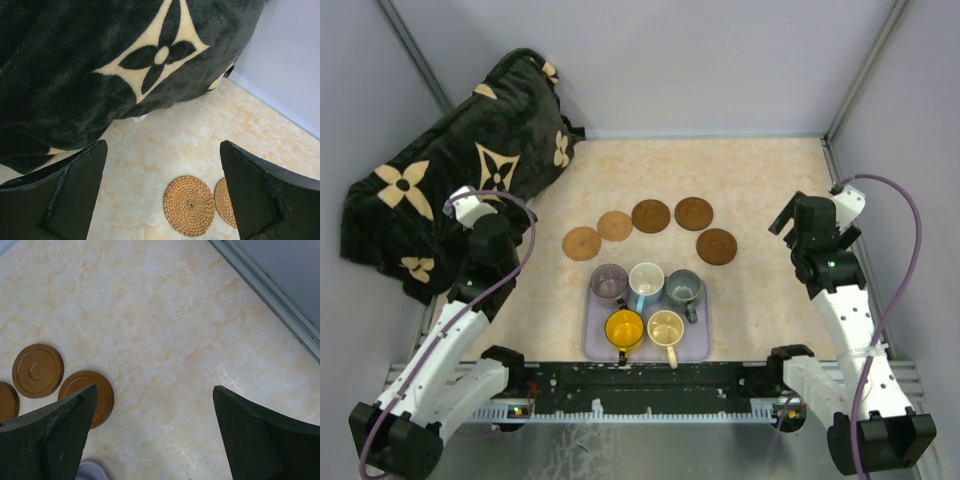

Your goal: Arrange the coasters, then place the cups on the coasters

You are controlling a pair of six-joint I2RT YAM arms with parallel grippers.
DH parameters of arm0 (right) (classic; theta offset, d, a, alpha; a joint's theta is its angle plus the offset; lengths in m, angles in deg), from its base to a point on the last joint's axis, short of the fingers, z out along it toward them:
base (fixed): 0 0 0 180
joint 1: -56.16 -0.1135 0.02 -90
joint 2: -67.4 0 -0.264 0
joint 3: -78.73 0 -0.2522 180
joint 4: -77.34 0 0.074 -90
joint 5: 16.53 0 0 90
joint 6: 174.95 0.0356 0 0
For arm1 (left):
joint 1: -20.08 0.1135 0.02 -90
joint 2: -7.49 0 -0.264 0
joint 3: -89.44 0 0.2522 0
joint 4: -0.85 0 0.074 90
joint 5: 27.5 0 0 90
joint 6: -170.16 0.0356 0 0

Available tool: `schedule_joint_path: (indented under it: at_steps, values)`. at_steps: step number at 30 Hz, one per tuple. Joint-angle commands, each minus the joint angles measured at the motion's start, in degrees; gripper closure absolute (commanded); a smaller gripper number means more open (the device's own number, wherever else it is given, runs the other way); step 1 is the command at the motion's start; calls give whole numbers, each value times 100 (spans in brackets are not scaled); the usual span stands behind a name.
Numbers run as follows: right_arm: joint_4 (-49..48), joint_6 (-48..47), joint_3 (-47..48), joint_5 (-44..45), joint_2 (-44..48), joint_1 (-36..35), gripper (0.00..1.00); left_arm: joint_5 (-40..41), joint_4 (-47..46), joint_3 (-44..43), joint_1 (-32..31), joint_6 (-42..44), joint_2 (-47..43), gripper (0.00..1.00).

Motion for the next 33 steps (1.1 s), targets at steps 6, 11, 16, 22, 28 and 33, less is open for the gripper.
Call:
schedule_joint_path:
  at_steps: [6,11,16,22,28,33]
  values:
    - [-66,9,101,258,298,-41,1,111,33,53,-7,-58,-11,1]
    - [-34,14,103,267,300,-42,1,112,33,53,-6,-67,-11,1]
    - [-33,35,103,279,291,-40,1,129,44,50,-8,-70,-6,1]
    - [-132,50,52,144,335,-37,1,158,23,53,-8,-127,27,1]
    - [-152,-74,15,-160,239,-42,1,-193,-127,23,-7,56,274,1]
    - [-405,-2,-268,-676,157,-106,1,-1022,-330,-12,-9,440,745,1]
